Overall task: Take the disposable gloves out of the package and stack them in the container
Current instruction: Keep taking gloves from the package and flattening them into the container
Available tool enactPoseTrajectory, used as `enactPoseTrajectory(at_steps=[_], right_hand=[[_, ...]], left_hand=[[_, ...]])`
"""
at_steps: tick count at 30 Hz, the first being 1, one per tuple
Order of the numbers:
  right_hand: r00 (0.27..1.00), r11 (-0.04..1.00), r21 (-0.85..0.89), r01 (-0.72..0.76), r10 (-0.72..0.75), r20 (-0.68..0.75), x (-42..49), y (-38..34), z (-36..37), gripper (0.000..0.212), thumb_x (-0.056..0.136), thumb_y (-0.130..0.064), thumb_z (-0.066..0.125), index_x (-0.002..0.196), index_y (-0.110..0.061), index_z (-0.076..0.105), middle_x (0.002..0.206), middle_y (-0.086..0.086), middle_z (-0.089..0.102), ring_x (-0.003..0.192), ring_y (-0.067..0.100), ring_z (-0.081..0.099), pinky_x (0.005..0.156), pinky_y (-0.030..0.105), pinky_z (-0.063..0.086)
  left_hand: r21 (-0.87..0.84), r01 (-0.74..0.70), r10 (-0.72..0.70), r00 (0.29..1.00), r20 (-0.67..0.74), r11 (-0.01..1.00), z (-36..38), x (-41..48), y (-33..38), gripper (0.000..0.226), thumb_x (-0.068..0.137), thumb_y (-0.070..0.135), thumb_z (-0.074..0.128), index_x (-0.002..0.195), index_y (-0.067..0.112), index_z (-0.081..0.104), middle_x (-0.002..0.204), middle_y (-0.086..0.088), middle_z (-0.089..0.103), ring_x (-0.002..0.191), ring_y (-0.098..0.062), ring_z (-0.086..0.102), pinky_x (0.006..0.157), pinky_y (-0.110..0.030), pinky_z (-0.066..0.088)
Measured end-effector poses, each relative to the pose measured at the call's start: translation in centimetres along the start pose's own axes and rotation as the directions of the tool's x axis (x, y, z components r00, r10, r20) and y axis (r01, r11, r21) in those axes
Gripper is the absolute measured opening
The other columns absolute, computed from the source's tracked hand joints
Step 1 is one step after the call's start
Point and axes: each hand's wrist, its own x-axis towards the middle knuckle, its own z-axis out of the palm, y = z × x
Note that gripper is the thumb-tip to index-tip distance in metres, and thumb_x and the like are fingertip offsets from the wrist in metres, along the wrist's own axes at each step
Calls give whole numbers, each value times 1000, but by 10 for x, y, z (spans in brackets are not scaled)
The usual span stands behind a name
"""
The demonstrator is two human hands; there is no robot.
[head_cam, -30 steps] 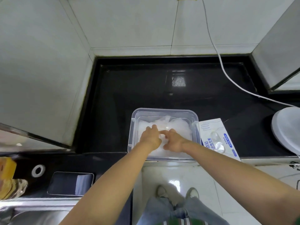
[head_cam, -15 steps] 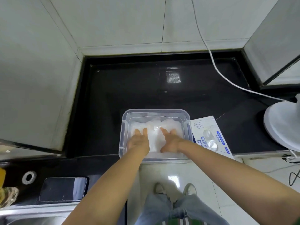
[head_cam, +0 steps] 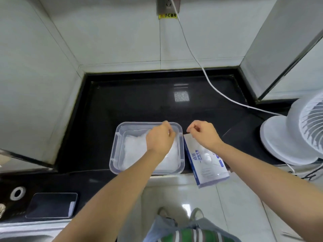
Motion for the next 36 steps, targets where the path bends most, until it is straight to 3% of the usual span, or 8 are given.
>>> enactPoseTrajectory(at_steps=[4,7,9,15,22,25,29,36], right_hand=[[986,965,-230,-125,146,78,-23,48,-14,20,89,-22,55,71,-24,63,73,-2,66,72,22,62,62,33,48],[947,919,-379,-109,211,241,-41,65,-15,29,93,-23,51,119,-26,63,104,6,70,91,26,65,76,35,54],[929,891,-450,-58,213,303,-49,67,-11,38,95,-23,48,133,-25,54,112,8,68,98,29,64,80,35,52],[959,902,-423,-87,190,209,-53,77,-4,32,89,-18,55,115,-32,67,114,-3,66,100,24,65,85,31,53],[967,988,-87,-125,141,212,-48,84,-3,29,90,-13,58,66,-30,64,89,-5,63,84,17,63,77,26,53],[973,988,130,-85,54,226,-48,84,-17,31,95,-11,57,72,-31,59,92,-7,56,87,9,56,76,11,44],[968,943,310,-124,47,245,-47,86,-30,13,102,-25,49,90,-26,55,108,2,63,98,18,66,87,32,57],[994,801,594,-75,106,-18,-42,74,-50,8,101,-20,44,95,-18,49,93,3,57,80,13,58,73,26,53]], left_hand=[[-119,-96,102,994,49,988,19,-14,50,10,95,25,50,100,19,56,81,-4,67,75,-24,60,59,-31,42],[-160,-69,100,976,193,985,44,-30,76,20,96,27,52,114,19,52,92,-8,68,84,-27,64,70,-35,53],[-127,-30,67,953,297,991,59,-40,82,28,97,26,50,123,16,47,103,-11,67,94,-31,64,77,-38,54],[-8,86,-71,866,496,996,93,-59,75,68,91,24,59,147,21,20,119,-9,63,107,-30,60,83,-37,48],[12,92,-87,878,471,996,99,-61,72,83,83,27,72,149,23,20,121,-8,62,108,-28,60,84,-35,49],[13,98,-93,883,460,995,101,-60,73,83,83,27,74,147,24,22,121,-7,62,106,-26,61,79,-32,48],[-12,118,-101,888,449,993,100,-60,77,82,83,26,73,147,25,22,121,-6,61,103,-24,62,73,-26,45],[-2,126,-111,878,465,992,104,-57,78,81,82,26,74,145,23,22,121,-6,61,103,-24,63,80,-31,51]])
